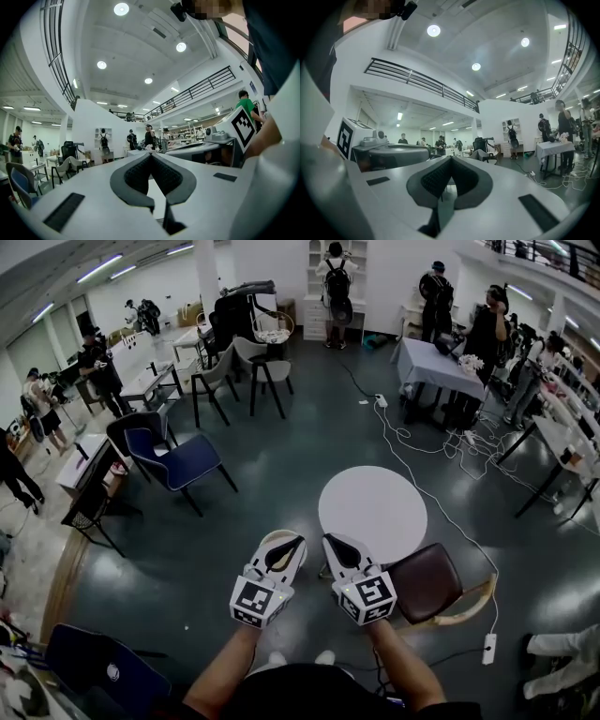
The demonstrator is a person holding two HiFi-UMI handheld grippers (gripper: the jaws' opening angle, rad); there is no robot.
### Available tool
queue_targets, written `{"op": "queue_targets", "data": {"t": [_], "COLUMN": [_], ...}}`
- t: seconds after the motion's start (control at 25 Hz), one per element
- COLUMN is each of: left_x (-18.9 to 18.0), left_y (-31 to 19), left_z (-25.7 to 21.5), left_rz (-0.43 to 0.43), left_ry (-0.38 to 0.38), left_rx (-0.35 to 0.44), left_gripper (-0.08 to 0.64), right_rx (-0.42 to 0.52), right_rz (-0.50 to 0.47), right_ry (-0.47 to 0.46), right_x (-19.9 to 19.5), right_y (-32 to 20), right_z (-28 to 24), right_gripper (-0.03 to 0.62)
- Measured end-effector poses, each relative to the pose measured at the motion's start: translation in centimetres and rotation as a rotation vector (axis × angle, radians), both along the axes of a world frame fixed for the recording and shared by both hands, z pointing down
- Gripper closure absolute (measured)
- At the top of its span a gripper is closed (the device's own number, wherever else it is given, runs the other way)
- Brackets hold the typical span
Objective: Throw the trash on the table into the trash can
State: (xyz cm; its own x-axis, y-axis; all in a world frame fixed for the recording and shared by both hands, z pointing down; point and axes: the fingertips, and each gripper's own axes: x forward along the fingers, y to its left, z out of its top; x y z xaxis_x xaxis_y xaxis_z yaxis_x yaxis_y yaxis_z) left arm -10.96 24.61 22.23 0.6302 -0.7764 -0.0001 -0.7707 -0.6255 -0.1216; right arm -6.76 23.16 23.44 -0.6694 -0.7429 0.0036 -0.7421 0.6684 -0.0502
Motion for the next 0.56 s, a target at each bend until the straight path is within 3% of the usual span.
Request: {"op": "queue_targets", "data": {"t": [0.56], "left_x": [-3.3], "left_y": [0.5], "left_z": [0.4], "left_rz": [-0.004], "left_ry": [0.016], "left_rx": [-0.025], "left_gripper": [0.545], "right_rx": [-0.007], "right_rz": [0.008], "right_ry": [0.015], "right_x": [-3.1], "right_y": [0.1], "right_z": [0.1], "right_gripper": [0.575]}}
